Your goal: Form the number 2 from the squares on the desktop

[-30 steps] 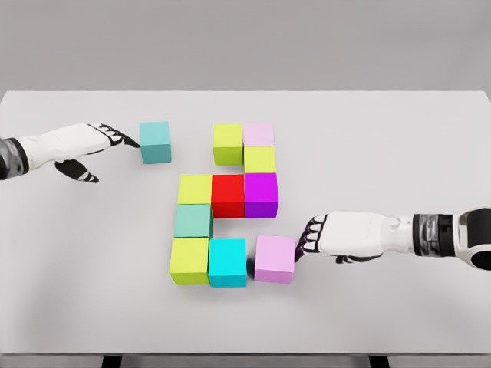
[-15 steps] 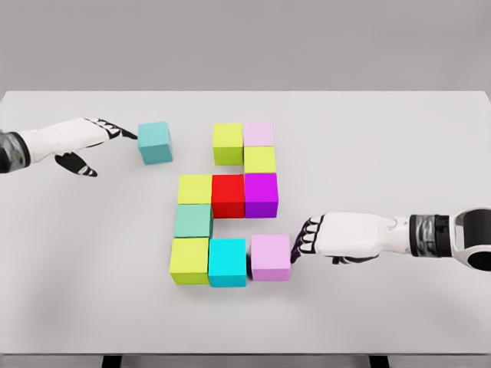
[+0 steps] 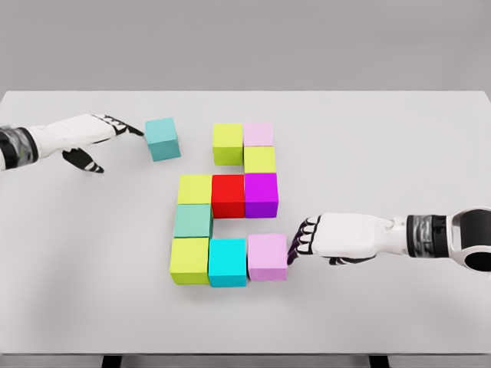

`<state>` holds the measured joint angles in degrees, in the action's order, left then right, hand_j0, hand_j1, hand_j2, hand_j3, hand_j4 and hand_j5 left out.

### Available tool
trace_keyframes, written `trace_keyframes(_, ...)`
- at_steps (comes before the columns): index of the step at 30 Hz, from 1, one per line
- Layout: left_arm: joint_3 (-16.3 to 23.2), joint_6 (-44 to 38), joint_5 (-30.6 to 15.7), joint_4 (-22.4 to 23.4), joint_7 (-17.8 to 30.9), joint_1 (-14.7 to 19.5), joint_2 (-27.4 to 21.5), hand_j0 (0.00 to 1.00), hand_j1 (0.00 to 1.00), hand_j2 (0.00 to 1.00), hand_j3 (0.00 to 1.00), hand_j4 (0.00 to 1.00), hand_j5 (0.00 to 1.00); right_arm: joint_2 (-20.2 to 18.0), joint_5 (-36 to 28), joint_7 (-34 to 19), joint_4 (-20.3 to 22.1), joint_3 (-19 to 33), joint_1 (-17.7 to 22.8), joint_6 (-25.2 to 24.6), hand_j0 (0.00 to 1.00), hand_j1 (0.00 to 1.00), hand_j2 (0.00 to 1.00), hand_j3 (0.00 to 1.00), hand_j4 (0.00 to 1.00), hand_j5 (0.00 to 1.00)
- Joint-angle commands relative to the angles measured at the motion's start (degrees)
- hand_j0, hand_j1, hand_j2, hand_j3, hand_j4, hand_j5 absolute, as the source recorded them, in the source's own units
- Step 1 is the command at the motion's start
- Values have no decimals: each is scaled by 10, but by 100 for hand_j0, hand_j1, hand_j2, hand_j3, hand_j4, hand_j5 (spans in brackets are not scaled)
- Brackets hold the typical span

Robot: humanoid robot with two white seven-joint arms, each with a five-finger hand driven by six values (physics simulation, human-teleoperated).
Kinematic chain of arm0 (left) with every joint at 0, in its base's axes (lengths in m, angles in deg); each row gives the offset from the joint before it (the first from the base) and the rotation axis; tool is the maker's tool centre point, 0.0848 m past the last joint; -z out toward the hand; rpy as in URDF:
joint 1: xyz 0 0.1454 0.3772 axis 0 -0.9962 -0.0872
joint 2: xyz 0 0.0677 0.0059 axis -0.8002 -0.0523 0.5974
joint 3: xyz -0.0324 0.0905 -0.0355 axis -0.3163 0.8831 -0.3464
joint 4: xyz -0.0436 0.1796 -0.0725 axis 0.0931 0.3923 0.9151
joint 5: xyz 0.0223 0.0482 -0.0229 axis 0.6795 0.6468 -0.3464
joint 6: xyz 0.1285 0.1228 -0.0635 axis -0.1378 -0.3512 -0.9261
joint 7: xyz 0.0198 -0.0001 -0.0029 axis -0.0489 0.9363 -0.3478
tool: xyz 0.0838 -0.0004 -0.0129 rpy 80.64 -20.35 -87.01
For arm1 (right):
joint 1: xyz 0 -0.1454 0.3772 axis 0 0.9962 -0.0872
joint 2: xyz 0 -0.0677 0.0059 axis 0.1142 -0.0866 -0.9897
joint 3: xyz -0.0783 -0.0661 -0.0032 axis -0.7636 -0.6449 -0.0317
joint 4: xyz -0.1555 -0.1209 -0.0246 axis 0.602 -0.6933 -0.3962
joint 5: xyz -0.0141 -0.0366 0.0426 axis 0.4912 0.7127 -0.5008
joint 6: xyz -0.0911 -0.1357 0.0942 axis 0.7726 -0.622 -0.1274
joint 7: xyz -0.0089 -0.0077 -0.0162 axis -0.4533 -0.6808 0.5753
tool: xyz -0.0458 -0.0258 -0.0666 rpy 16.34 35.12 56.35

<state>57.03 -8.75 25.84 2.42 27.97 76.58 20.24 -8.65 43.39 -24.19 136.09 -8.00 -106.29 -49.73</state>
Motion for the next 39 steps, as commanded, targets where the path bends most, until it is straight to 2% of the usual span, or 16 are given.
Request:
trace_keyframes(1, 0, -1, -3, 17, -1, 1, 0, 94, 94, 94, 94, 94, 94, -1, -3, 0, 0, 0, 1, -1, 79, 79, 79, 79, 79, 79)
trace_keyframes(7, 0, -1, 5, 43, 0, 13, 20, 96, 96, 96, 96, 96, 96, 0, -3, 0, 1, -1, 1, -1, 79, 79, 79, 79, 79, 79)
trace_keyframes(16, 6, -1, 8, 48, 2, 21, 36, 96, 96, 96, 96, 96, 96, -5, 3, -1, -8, 14, 1, -1, 79, 79, 79, 79, 79, 79)
trace_keyframes(21, 7, -1, 9, 46, 3, 24, 40, 96, 96, 96, 96, 96, 96, 4, 3, -1, -23, 22, 0, -1, 79, 79, 79, 79, 79, 79)
trace_keyframes(28, 7, -1, 9, 43, 3, 24, 41, 96, 96, 96, 96, 96, 96, 7, 3, -1, -23, 25, -3, -1, 79, 79, 79, 79, 79, 79)
trace_keyframes(39, 8, -1, 20, 110, 3, 57, 58, 99, 99, 99, 99, 99, 99, 24, 5, -2, -20, 19, -2, -1, 79, 79, 79, 79, 79, 79)
